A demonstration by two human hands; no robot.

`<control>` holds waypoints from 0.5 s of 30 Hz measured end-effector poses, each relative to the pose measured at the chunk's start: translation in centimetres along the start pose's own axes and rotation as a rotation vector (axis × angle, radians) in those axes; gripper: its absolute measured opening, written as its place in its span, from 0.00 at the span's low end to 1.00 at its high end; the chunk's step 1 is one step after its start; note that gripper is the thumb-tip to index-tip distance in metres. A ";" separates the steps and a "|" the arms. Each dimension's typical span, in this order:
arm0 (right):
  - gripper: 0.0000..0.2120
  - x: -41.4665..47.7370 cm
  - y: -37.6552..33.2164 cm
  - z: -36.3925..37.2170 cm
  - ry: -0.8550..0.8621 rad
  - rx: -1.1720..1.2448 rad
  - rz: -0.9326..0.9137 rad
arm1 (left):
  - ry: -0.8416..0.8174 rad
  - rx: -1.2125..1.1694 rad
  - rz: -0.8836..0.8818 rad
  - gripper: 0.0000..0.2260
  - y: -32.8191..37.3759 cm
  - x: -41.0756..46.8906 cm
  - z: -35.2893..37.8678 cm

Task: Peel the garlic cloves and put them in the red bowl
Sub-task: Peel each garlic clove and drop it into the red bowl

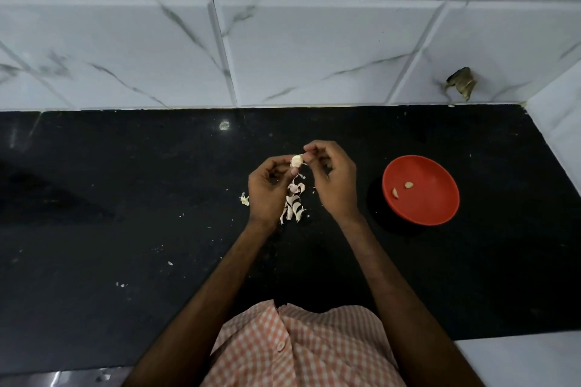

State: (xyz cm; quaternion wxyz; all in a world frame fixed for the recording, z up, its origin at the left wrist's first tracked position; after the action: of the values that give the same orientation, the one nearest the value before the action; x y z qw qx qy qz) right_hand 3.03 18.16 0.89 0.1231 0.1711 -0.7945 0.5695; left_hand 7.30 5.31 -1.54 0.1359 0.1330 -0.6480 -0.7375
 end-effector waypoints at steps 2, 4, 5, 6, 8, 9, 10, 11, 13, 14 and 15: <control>0.04 0.2 0.1 0.2 -0.022 -0.020 -0.005 | -0.014 0.043 0.031 0.08 0.1 0.1 0.0; 0.04 0.2 0.2 0.2 -0.035 -0.050 -0.025 | -0.021 0.075 0.038 0.09 0.0 0.2 -0.2; 0.05 0.2 0.2 0.1 -0.047 -0.059 -0.033 | -0.024 0.097 0.040 0.10 -0.1 0.2 -0.3; 0.05 0.2 0.3 0.0 -0.064 -0.062 -0.039 | -0.029 0.119 0.041 0.11 -0.2 0.3 -0.5; 0.06 0.2 0.4 -0.1 -0.104 -0.064 -0.042 | -0.038 0.150 0.045 0.12 -0.4 0.4 -0.6; 0.07 0.1 0.4 -0.1 -0.124 -0.071 -0.039 | -0.040 0.158 0.051 0.13 -0.4 0.4 -0.6; 0.09 -0.1 0.4 0.0 -0.138 -0.080 -0.037 | -0.041 0.167 0.060 0.13 -0.3 0.3 -0.6; 0.10 -0.2 0.4 0.1 -0.139 -0.089 -0.037 | -0.040 0.179 0.067 0.13 -0.2 0.3 -0.5; 0.10 -0.6 0.5 0.2 -0.110 -0.114 -0.040 | -0.026 0.212 0.066 0.13 -0.1 0.4 -0.5; 0.10 -0.6 0.5 0.2 -0.093 -0.131 -0.044 | -0.016 0.224 0.062 0.13 0.0 0.4 -0.4; 0.09 -0.7 0.5 0.2 -0.076 -0.149 -0.053 | -0.006 0.231 0.058 0.13 0.1 0.3 -0.4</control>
State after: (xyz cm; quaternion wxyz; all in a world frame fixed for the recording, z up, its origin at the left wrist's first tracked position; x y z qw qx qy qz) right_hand 3.41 18.25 0.16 0.1204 0.2037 -0.8341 0.4983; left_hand 7.15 4.81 -1.53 0.1391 0.1266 -0.7327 -0.6540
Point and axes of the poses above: each hand's wrist, its own x-axis towards the middle knuckle, its own z-axis out of the palm, y = z × x, the point moved 1 cm from there along x, towards the middle knuckle, and after that the axes turned 1 degree about -z, right-handed, at the moved point
